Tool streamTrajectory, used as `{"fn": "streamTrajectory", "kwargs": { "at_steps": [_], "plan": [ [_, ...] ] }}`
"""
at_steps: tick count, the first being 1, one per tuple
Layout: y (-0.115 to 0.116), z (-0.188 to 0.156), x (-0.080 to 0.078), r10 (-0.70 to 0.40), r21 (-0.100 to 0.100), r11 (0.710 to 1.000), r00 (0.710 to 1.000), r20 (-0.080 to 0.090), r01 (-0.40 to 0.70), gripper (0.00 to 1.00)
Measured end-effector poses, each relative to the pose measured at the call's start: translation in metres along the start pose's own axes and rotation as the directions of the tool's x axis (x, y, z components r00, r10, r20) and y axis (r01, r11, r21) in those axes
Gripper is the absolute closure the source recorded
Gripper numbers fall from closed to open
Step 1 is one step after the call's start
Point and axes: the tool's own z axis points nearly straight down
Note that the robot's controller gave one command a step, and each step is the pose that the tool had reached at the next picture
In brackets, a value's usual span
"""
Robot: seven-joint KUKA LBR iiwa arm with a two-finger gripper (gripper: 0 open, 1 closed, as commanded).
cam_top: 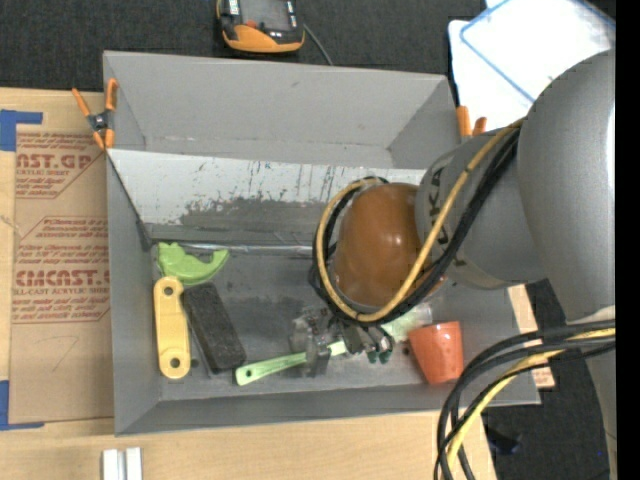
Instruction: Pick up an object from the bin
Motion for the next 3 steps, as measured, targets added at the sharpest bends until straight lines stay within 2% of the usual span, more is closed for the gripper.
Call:
{"fn": "streamTrajectory", "kwargs": {
  "at_steps": [2, 3],
  "plan": [
    [0.002, 0.002, -0.003, 0.010, -0.001, 1.000, 1.000, 0.000, -0.010, 1.00],
    [-0.010, -0.002, 0.003, -0.002, -0.001, 1.000, 1.000, -0.001, 0.002, 1.00]
  ]
}}
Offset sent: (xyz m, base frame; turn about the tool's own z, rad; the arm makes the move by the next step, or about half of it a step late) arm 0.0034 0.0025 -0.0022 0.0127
